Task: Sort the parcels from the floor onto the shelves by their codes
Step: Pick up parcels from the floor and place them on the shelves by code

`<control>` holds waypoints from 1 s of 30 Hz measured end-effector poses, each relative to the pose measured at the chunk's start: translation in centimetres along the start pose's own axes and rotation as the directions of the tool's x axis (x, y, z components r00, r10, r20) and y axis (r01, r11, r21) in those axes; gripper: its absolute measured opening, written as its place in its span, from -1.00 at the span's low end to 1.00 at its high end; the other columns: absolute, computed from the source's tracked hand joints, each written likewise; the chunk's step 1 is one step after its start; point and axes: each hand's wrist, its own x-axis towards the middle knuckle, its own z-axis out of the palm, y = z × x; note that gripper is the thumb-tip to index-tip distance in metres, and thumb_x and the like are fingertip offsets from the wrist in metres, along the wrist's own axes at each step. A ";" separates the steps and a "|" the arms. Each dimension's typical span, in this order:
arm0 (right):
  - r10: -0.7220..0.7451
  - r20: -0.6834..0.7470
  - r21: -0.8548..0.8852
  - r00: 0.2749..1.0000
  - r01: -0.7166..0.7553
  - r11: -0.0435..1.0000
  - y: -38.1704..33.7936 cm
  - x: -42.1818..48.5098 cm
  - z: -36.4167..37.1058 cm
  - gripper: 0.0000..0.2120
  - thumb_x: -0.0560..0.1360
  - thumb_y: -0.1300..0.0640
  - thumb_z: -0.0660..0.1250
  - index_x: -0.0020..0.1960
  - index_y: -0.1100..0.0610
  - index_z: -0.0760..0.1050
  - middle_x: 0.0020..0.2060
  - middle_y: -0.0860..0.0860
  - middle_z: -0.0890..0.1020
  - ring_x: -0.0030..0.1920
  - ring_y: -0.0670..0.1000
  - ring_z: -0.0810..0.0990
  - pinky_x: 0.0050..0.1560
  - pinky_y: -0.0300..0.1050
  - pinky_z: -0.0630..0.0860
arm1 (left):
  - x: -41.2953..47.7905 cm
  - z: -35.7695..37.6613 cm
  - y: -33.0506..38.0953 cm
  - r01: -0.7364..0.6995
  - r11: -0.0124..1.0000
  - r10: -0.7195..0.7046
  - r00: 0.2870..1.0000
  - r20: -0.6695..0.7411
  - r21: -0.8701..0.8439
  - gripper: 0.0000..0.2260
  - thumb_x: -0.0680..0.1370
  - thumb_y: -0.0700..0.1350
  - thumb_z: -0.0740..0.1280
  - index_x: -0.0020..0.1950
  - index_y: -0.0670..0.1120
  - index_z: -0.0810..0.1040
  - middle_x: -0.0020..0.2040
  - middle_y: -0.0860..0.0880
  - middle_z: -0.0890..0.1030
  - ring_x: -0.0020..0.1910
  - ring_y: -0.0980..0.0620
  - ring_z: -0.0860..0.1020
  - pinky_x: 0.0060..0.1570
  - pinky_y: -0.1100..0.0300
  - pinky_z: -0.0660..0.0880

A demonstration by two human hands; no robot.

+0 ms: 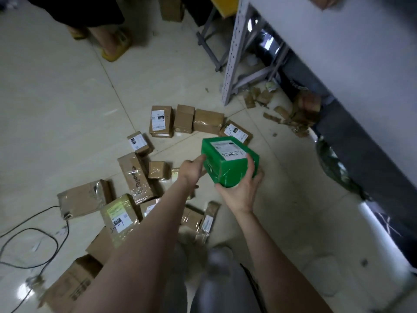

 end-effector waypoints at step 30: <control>0.070 -0.263 0.799 0.962 0.177 0.575 -26.4 -21.2 -28.7 -0.57 0.41 0.12 0.35 0.24 0.25 0.48 0.01 0.03 0.69 -0.08 -0.12 0.69 -0.19 -0.35 0.54 | -37.6 -12.1 11.9 -0.552 0.771 0.634 0.707 0.311 -0.317 -0.20 0.32 0.00 0.54 0.50 0.16 0.29 0.28 -0.02 0.59 0.16 -0.05 0.63 0.22 -0.12 0.52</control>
